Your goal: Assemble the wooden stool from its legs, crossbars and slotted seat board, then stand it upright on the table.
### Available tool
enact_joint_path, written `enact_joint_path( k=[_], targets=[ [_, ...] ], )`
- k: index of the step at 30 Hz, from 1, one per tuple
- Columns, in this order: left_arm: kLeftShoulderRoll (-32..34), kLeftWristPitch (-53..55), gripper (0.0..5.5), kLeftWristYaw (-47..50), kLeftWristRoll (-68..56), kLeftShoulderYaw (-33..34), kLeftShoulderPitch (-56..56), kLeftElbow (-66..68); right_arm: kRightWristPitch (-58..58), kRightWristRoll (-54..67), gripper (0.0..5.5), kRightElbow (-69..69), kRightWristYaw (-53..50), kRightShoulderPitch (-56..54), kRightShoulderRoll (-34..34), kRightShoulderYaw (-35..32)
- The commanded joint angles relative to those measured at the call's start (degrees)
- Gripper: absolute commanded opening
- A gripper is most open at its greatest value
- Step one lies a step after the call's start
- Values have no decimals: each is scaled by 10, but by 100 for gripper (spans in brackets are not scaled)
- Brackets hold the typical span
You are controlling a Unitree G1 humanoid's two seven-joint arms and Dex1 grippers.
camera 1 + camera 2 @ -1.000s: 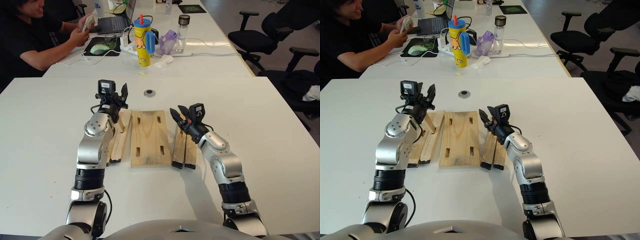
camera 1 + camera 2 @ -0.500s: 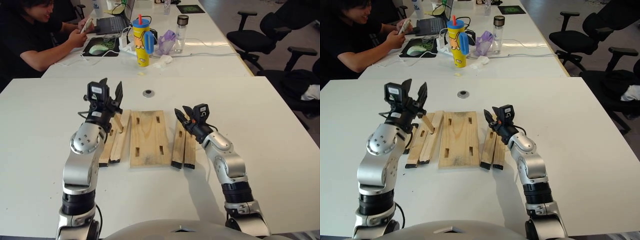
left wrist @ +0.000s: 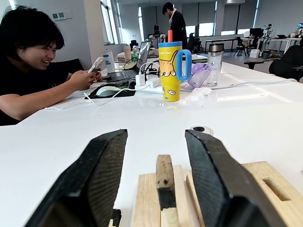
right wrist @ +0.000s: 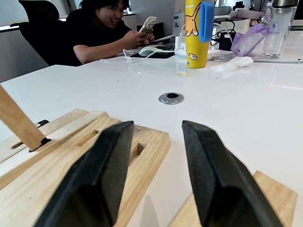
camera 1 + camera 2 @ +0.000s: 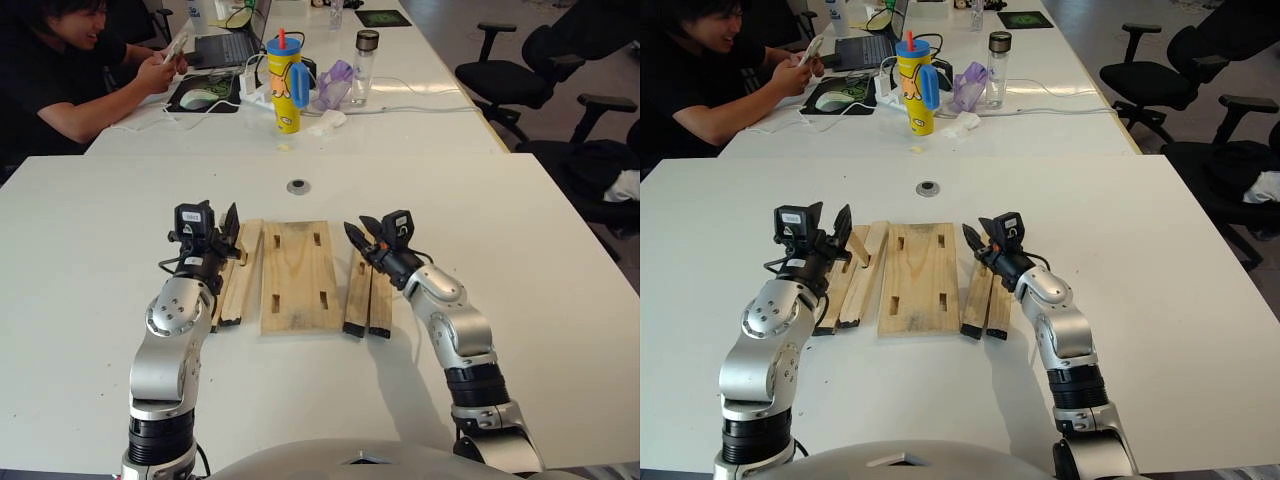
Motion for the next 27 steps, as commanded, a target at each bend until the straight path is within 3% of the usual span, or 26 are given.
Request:
enact_joint_path(
  k=[1, 6, 19, 27],
  targets=[
    [-12, 23, 226, -2, -11, -1, 9, 24, 10, 2, 187, -4, 4, -9, -2, 0],
    [-13, 35, 226, -16, -21, -8, 7, 39, 11, 2, 187, -3, 5, -12, -1, 0],
    [0, 30, 47, -26, -24, -6, -13, 53, 10, -1, 187, 1, -5, -12, 5, 0],
    [6, 30, 41, -42, -55, 25, -84, 52, -31, -30, 203, 35, -27, -21, -5, -13]
  ],
)
